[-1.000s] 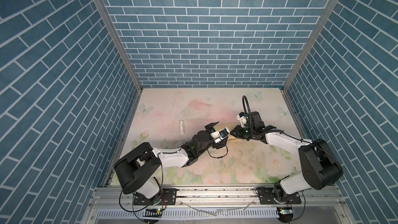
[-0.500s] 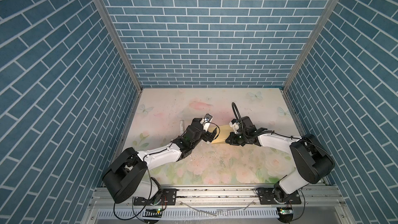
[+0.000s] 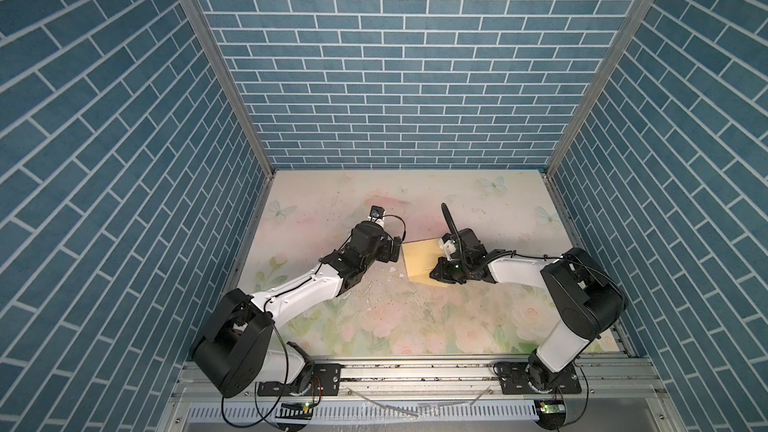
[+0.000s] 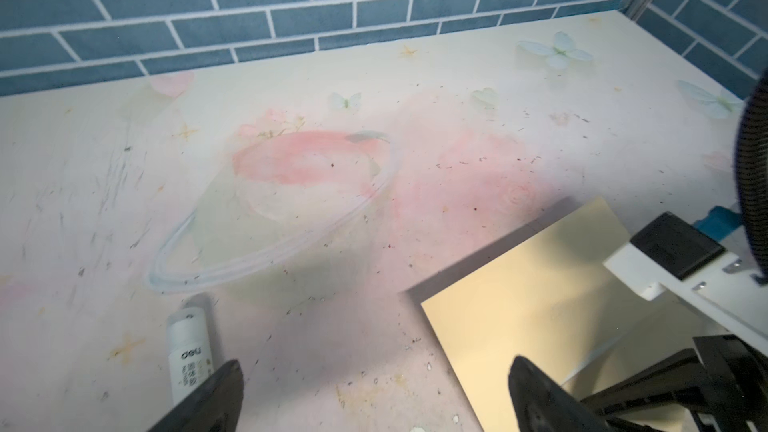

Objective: Place the letter into the envelope and seal it
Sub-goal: 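Open the left gripper and move it over the white glue stick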

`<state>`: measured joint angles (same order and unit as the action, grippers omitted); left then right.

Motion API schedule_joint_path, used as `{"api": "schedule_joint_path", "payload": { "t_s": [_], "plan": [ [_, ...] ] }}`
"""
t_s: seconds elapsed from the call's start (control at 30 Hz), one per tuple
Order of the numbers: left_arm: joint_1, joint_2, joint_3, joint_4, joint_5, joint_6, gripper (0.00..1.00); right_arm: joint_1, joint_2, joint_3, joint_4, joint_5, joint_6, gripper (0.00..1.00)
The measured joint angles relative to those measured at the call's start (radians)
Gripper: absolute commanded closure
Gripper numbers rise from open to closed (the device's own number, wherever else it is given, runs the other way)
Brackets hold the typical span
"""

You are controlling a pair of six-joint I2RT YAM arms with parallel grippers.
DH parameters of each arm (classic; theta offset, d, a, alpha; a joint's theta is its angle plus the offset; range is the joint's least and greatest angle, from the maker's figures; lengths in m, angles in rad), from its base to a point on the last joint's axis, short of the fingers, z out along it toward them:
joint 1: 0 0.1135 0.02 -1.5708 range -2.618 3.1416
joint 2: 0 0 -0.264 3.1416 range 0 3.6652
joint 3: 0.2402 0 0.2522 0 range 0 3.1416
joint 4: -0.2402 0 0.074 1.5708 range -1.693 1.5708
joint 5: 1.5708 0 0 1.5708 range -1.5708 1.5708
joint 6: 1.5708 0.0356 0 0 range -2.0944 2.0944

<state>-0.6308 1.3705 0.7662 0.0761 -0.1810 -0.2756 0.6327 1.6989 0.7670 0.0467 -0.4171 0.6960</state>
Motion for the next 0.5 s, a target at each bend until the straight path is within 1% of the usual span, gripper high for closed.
{"api": "schedule_joint_path", "payload": {
  "t_s": [0.23,0.37,0.5],
  "plan": [
    [0.056,0.000,0.039,-0.185,-0.043,-0.074,0.00,0.004,0.014,0.002,0.041,0.002,0.037,0.88],
    [0.079,0.000,0.057,-0.287,-0.069,-0.092,0.00,0.007,0.019,0.005,0.055,0.002,0.051,0.87],
    [0.111,0.000,0.062,-0.346,-0.064,-0.102,0.00,0.009,0.018,0.010,0.060,0.004,0.061,0.84]
  ]
}}
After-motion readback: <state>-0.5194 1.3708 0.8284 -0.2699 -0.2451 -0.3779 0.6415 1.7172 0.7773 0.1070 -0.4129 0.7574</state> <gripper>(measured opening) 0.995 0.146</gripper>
